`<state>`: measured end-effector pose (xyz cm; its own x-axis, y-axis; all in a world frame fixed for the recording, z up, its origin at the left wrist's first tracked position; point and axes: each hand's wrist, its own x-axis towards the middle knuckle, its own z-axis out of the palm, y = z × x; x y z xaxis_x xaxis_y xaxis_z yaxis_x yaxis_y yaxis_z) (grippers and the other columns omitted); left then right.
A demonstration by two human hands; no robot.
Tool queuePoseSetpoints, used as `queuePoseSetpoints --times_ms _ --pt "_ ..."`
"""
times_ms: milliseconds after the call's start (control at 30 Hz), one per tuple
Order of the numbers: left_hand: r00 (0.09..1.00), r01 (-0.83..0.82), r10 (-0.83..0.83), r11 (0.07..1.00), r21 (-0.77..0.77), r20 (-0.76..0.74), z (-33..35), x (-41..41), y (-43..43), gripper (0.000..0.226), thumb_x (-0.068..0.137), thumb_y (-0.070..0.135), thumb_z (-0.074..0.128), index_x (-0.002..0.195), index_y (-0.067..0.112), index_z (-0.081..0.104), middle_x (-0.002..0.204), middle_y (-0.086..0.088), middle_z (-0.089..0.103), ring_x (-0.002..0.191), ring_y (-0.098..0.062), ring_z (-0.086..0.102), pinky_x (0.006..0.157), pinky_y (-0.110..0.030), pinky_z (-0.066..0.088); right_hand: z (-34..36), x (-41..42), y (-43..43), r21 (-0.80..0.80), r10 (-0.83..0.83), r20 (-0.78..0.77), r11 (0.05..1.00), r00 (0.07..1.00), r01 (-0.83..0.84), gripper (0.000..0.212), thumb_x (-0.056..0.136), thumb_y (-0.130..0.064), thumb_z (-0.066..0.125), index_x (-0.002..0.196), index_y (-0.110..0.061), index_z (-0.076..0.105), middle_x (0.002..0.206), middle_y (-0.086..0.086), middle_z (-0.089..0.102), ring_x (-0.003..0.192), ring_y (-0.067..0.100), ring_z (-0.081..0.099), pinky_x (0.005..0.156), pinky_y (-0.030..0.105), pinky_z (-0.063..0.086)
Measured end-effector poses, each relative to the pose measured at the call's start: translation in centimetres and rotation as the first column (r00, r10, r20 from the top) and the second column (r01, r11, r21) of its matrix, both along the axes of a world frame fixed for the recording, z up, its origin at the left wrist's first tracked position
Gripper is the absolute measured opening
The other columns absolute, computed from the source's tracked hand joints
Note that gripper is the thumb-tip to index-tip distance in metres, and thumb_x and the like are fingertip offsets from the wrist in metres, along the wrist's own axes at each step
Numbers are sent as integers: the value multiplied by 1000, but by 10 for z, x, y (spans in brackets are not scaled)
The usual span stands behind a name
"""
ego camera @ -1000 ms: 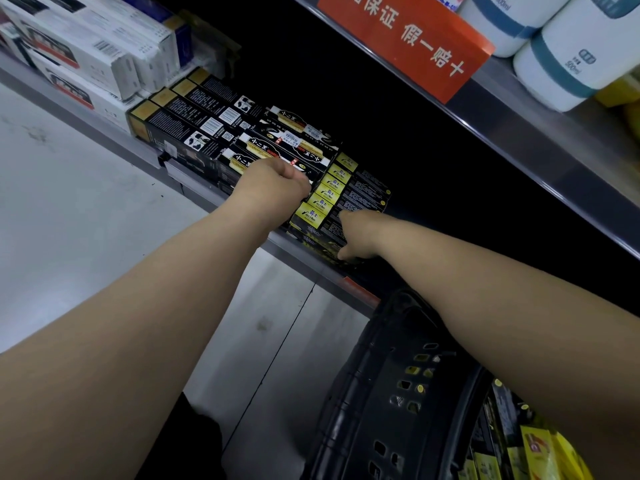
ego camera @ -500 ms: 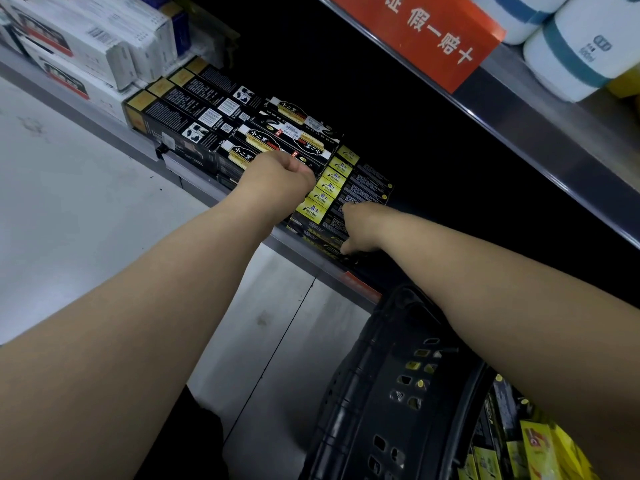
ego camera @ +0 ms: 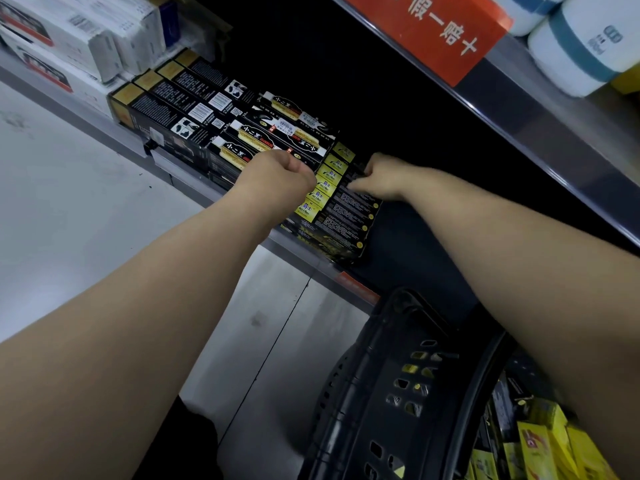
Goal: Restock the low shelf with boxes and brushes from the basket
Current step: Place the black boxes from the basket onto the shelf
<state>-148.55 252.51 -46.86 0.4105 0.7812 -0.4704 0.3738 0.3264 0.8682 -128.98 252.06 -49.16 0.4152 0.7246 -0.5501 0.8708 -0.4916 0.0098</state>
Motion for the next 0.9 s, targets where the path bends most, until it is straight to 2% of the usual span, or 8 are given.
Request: queuePoseSetpoints --times_ms 100,233,333,467,567,633,767,900 --pt "1000 27 -27 997 74 -5 -2 5 -1 10 90 11 55 80 14 56 88 -6 59 79 -20 55 75 -26 52 -17 21 13 -1 -52 91 999 994 53 69 94 -26 54 147 -4 17 147 20 31 131 33 39 97 32 39" --pt "999 44 -45 998 37 19 -1 4 -1 13 90 16 56 99 9 62 85 -6 58 70 -17 53 41 -8 41 -41 26 18 -83 -36 58 996 998 41 72 92 -13 52 149 -8 8 146 18 33 132 33 37 106 37 38" --pt "998 45 -47 998 36 35 0 4 -1 6 91 15 56 95 13 60 81 -4 58 66 -16 52 39 -8 39 -44 28 20 -106 9 12 994 1000 -7 67 92 -11 50 149 -9 14 145 17 35 132 33 37 105 35 38" --pt "998 53 -55 997 51 40 4 6 -3 8 91 13 55 95 12 61 81 1 64 65 -12 54 51 -13 47 -44 29 18 -113 58 22 992 998 -55 65 93 -12 51 149 -12 17 143 16 38 128 32 41 104 36 40" --pt "996 67 -67 998 11 62 13 5 -7 6 92 11 52 94 13 58 77 2 58 62 -11 50 38 -10 37 -41 22 14 -130 79 70 989 994 -69 69 94 -9 50 150 -13 11 148 16 28 131 33 38 103 36 40" --pt "995 91 -93 994 66 34 17 4 -10 5 92 14 54 91 14 59 80 -3 57 69 -15 53 40 -10 40 -24 13 13 -97 95 23 991 995 -93 60 93 -10 51 146 -9 24 144 16 36 126 31 44 98 33 43" --pt "985 169 -172 980 103 15 31 0 -20 4 90 18 57 88 20 58 88 -6 60 77 -18 56 59 -21 45 39 -13 -1 86 110 -130 991 985 -100 35 91 -21 57 125 -11 55 120 8 59 101 18 55 82 25 44" --pt "947 311 -323 915 258 2 53 -1 -43 15 88 21 60 103 16 60 86 4 60 68 -8 52 60 -21 42 95 -33 -66 365 89 -250 931 964 9 14 88 -19 58 101 -18 65 88 -6 59 86 13 58 73 23 44"
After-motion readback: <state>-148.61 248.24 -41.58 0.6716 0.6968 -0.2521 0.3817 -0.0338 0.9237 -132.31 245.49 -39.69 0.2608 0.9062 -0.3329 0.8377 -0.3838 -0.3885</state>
